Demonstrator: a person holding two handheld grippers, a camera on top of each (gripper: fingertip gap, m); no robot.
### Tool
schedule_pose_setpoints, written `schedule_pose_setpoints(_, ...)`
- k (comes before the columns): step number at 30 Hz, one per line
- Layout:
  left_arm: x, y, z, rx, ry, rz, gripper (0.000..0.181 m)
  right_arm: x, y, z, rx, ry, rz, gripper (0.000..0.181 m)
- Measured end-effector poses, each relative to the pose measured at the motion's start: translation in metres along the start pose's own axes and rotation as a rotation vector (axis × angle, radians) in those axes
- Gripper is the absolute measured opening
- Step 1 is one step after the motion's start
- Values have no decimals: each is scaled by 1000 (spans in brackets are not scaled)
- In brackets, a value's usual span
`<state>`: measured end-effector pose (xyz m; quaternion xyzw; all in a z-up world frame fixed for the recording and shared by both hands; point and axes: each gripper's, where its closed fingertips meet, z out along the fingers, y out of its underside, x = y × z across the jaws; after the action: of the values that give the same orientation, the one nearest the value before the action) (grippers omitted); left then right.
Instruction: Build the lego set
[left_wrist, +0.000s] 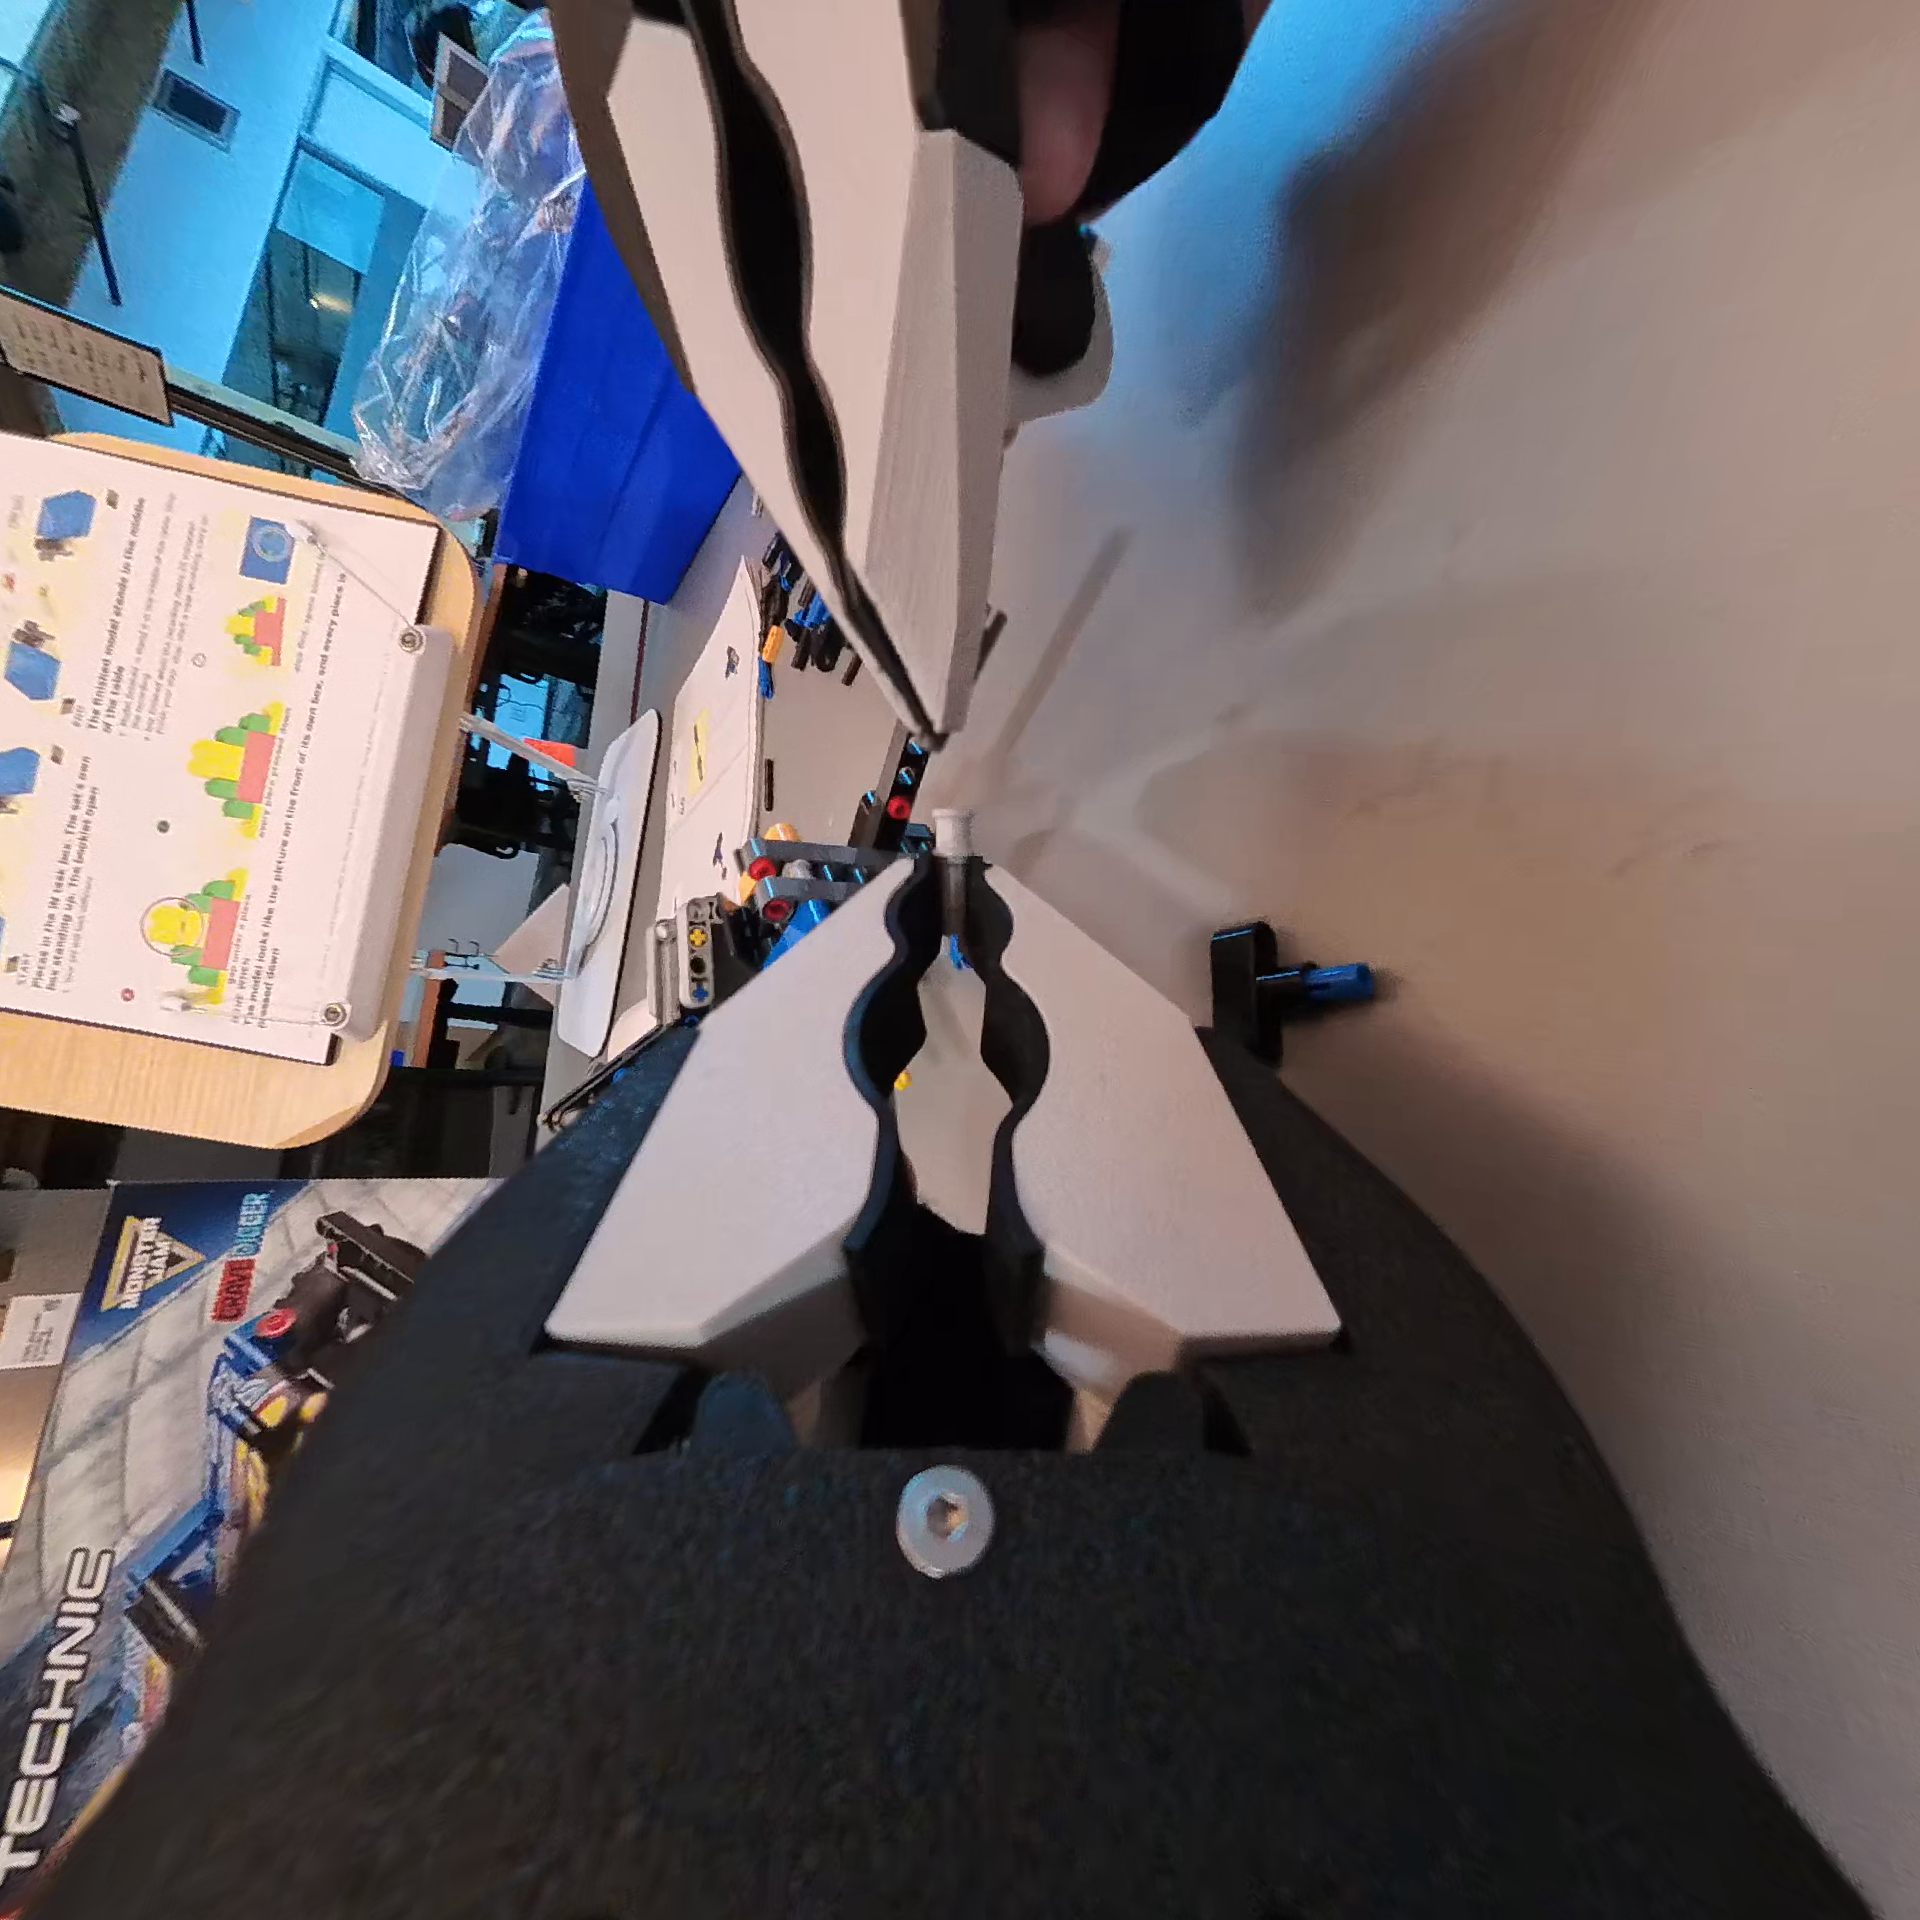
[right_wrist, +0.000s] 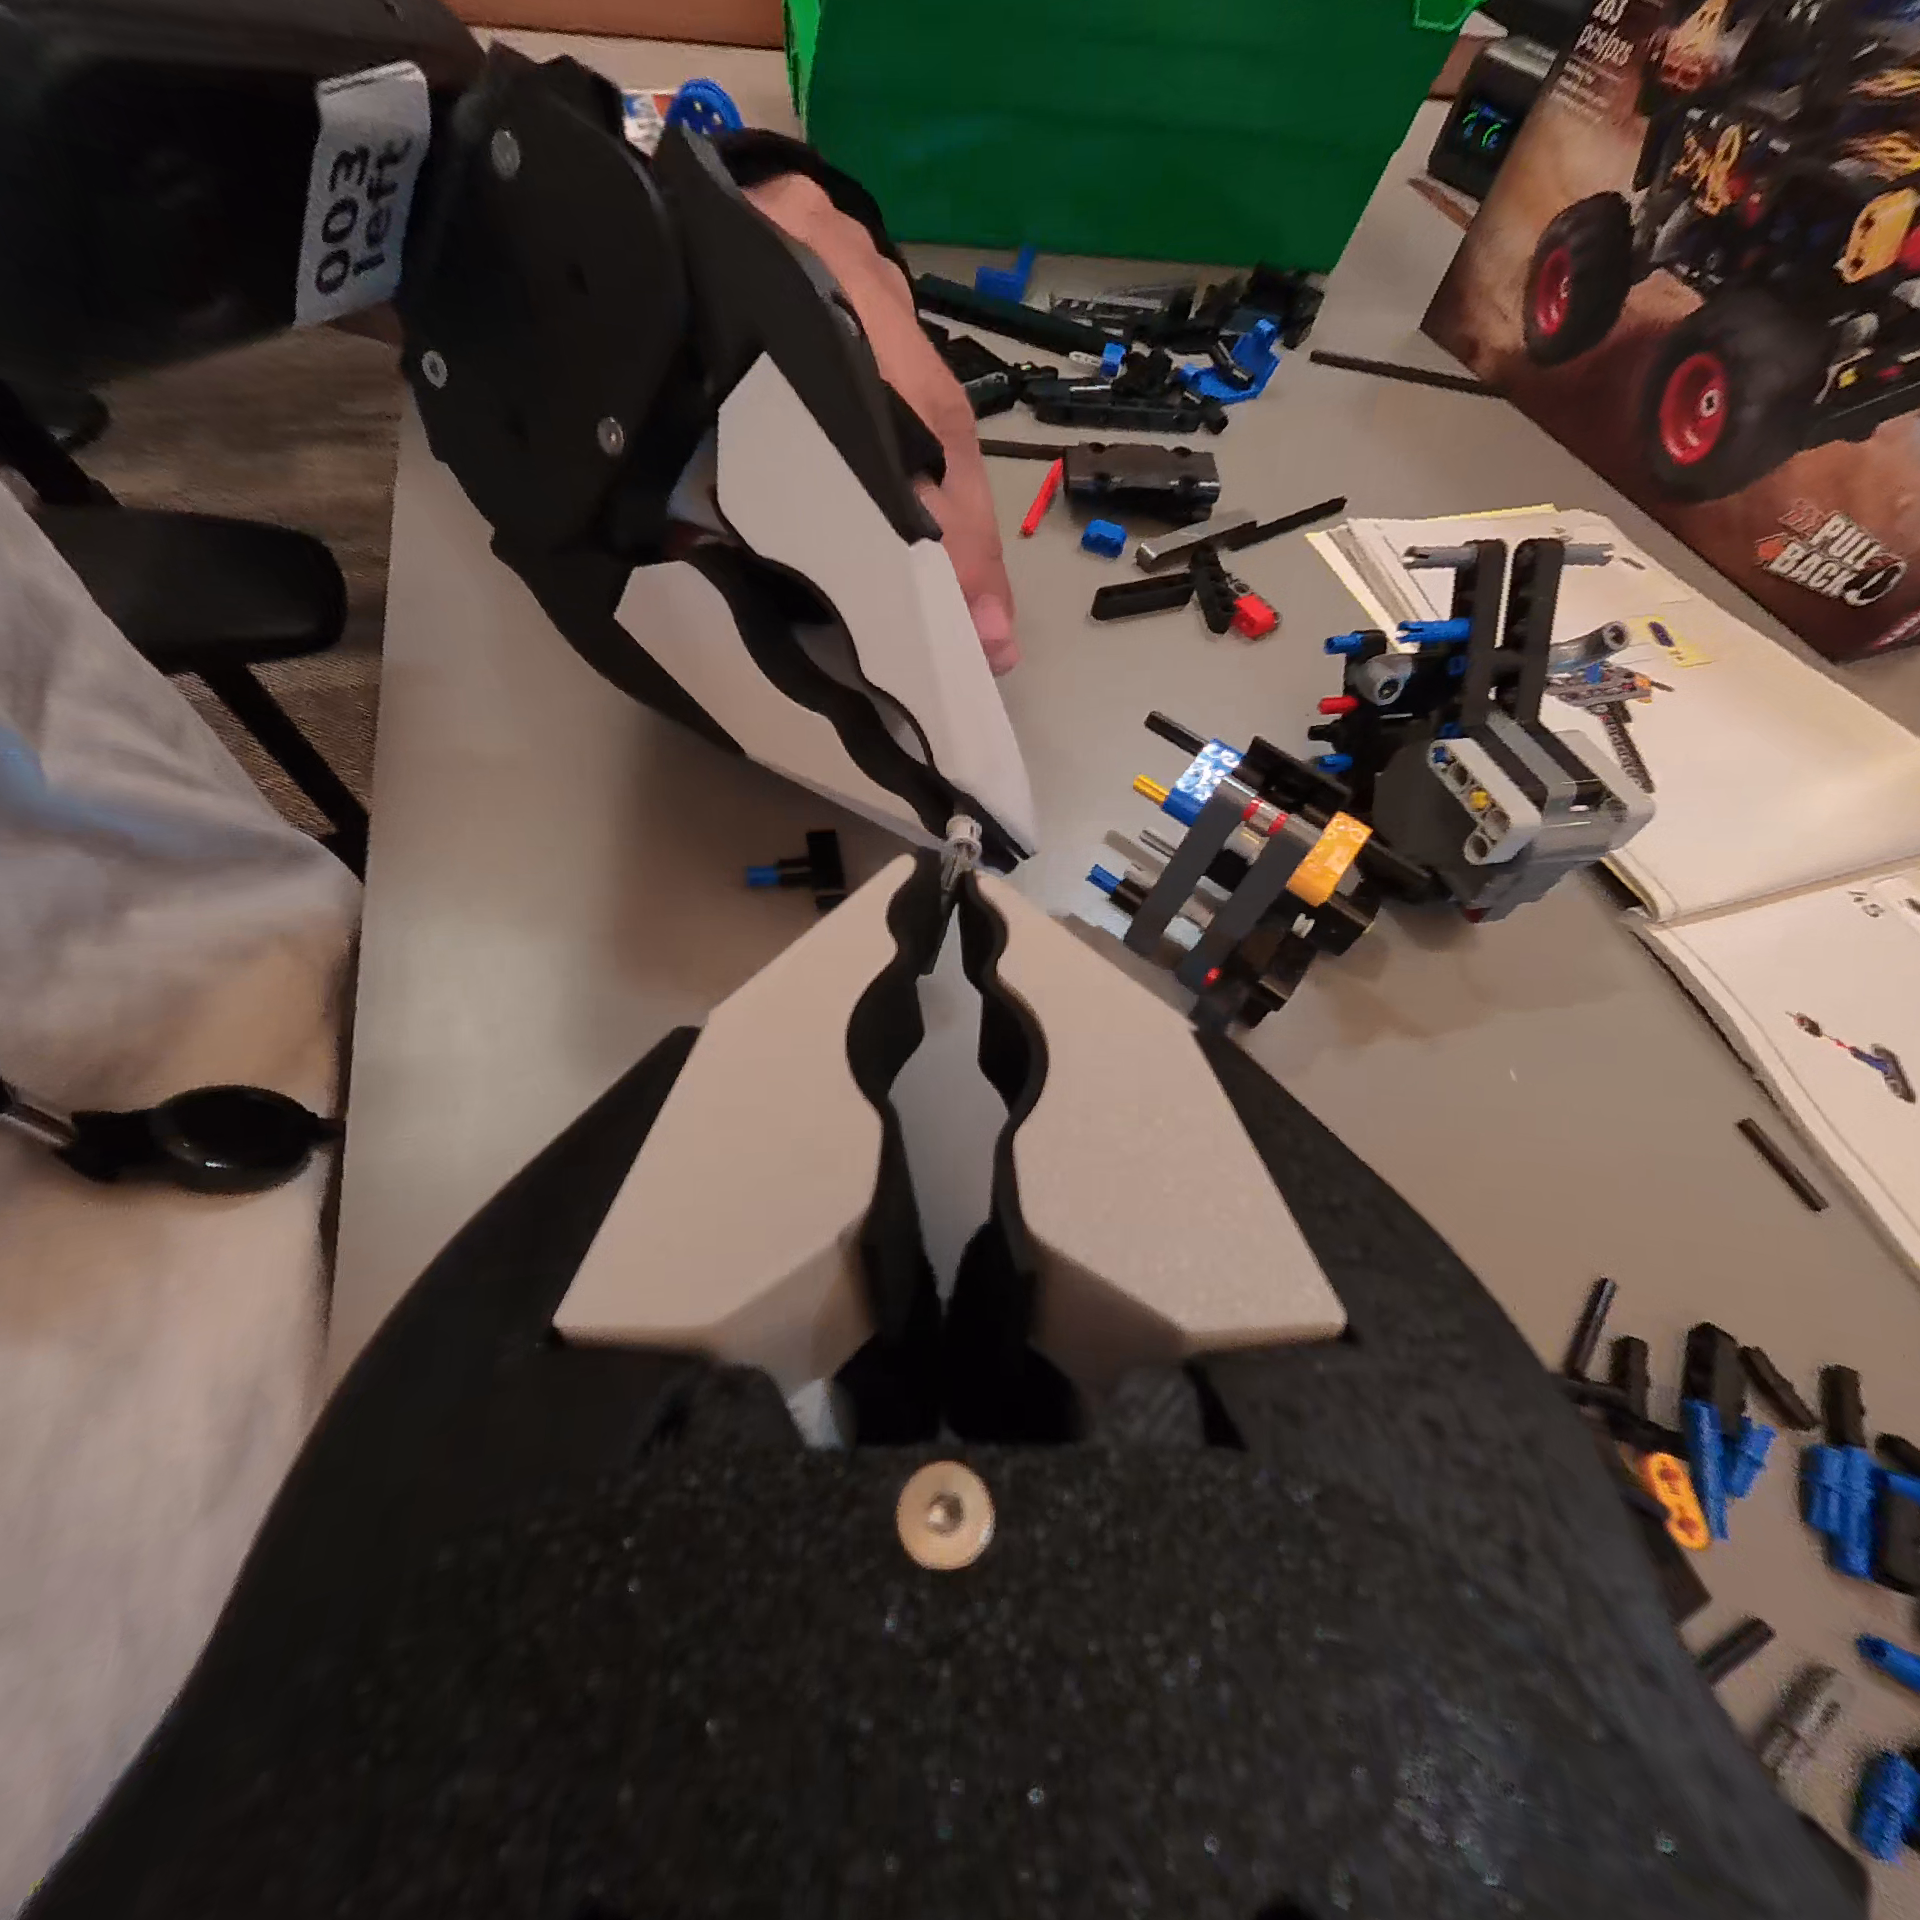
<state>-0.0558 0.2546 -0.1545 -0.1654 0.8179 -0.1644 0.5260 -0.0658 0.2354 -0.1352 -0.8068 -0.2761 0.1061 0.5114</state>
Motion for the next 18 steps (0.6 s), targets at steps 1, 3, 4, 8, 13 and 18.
schedule_pose_setpoints(1,0,0,0,0,-2,4,3,0,0,1,2,-1,9,2)
schedule_pose_setpoints(3,1,-1,0,5,-1,3,3,-2,0,4,-1,-7,11,2)
schedule_pose_setpoints(4,1,-1,0,8,0,2,3,-1,1,5,-12,-2,9,2)
schedule_pose_setpoints(8,-1,1,0,-3,-9,18,3,0,6,9,-46,8,-7,2)
schedule_pose_setpoints(13,-5,9,2,-39,-29,53,3,-18,41,11,-242,-66,-79,3)
schedule_pose_setpoints(18,-4,9,2,-39,-26,52,3,-25,51,9,-279,-106,-98,4)
